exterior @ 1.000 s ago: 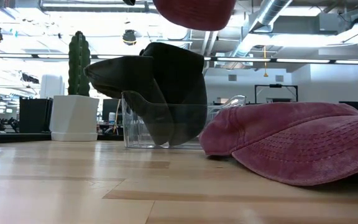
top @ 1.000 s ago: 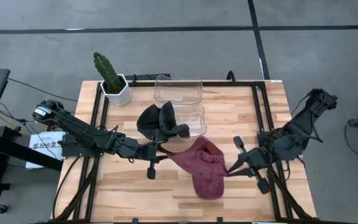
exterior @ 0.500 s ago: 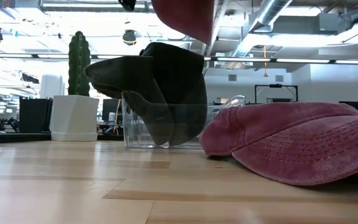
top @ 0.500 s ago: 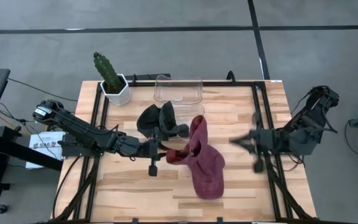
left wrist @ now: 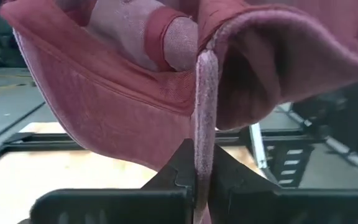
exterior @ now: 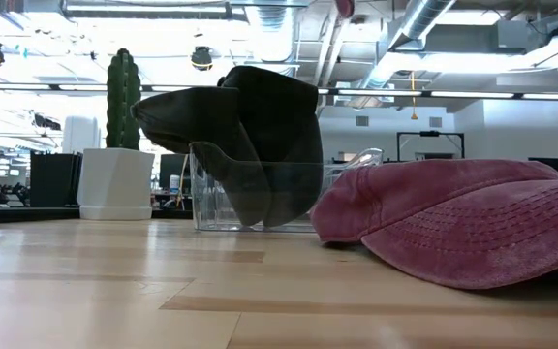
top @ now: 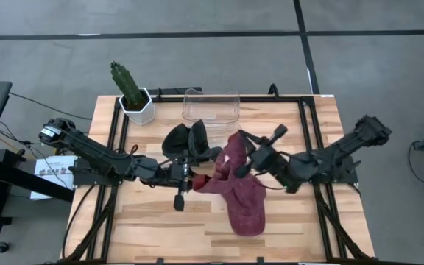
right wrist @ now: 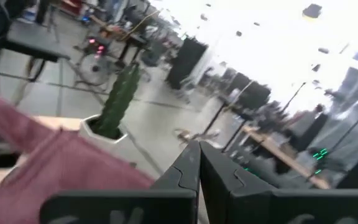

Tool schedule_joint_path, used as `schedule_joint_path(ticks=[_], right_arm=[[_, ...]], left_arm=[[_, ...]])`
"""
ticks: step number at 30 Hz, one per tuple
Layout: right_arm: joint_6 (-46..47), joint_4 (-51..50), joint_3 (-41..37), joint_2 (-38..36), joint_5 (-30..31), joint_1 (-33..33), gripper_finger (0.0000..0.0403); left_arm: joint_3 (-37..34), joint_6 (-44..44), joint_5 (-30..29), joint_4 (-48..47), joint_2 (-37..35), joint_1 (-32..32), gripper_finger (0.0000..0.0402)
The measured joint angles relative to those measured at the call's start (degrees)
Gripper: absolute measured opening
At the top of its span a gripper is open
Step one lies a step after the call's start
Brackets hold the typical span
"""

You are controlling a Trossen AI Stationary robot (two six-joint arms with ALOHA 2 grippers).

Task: Pick & Place hat
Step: Put the top red cap into the top transparent bin

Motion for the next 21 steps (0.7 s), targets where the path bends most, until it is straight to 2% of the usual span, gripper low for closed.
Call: schedule_joint_path(ticks=[6,10,14,21], right_arm=[[-25.47,28.35,0.0,5.13,-0.14,-3.04,0.0],[-34.11,38.41,0.0,6.07,-0.45,-5.62,0.0],[-32.12,36.4,0.02,6.03,-0.59,-7.9,0.0],[-19.98,17.22,0.06,5.99,-2.94,-6.63,0.0]], left_arm=[[0.01,-2.39,4.0,0.23,0.0,-1.26,0.001],[0.02,-2.45,4.23,0.16,0.0,-3.07,0.0011],[0.02,-2.44,4.22,0.5,0.0,-3.87,0.0011],[0.02,-2.48,5.09,0.16,0.02,-3.72,0.0011]])
